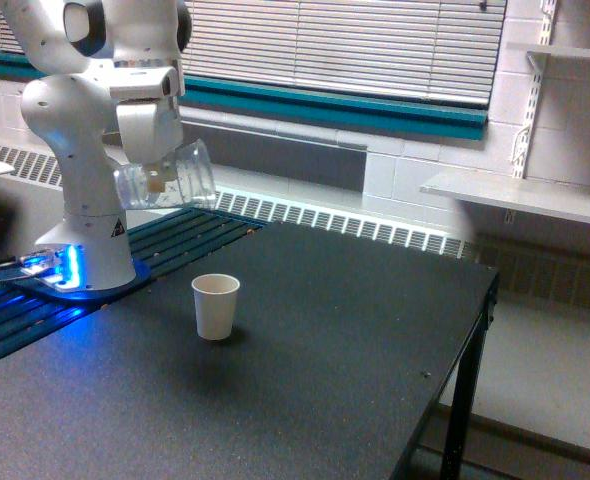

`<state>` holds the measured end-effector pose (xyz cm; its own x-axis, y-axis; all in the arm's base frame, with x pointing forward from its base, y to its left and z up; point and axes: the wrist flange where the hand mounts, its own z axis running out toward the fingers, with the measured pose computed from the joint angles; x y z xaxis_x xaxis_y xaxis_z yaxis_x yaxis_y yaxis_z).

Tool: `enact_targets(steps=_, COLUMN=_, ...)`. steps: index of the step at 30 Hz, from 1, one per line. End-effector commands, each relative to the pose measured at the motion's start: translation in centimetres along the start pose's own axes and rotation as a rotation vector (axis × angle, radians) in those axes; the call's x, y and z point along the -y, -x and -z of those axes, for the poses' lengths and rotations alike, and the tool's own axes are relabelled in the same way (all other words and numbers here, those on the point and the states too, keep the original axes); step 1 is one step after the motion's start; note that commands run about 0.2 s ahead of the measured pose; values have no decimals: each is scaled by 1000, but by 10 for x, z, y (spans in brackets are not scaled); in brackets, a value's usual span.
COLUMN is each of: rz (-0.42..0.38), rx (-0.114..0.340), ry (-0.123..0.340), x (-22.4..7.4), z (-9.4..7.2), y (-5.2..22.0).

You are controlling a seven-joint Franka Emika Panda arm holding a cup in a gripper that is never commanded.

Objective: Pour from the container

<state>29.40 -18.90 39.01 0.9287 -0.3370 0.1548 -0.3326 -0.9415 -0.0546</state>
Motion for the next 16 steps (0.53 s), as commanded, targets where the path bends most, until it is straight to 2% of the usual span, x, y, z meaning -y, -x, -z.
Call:
enact_targets(steps=1, rz=16, rx=-81, ry=-28, x=-9, z=11, y=-37)
enact_targets(steps=4, rz=37, rx=-117, ry=-7, x=-22, z=15, y=-54)
enact_targets(steps=5, rz=56, rx=-107, ry=-3, x=-25, z=11, y=-54)
enact_targets(steps=8, rz=75, rx=-45, ry=21, x=-32, z=-6, y=-52)
enact_targets(steps=16, rz=80, rx=96, ry=45, x=-39, z=-53, y=-42)
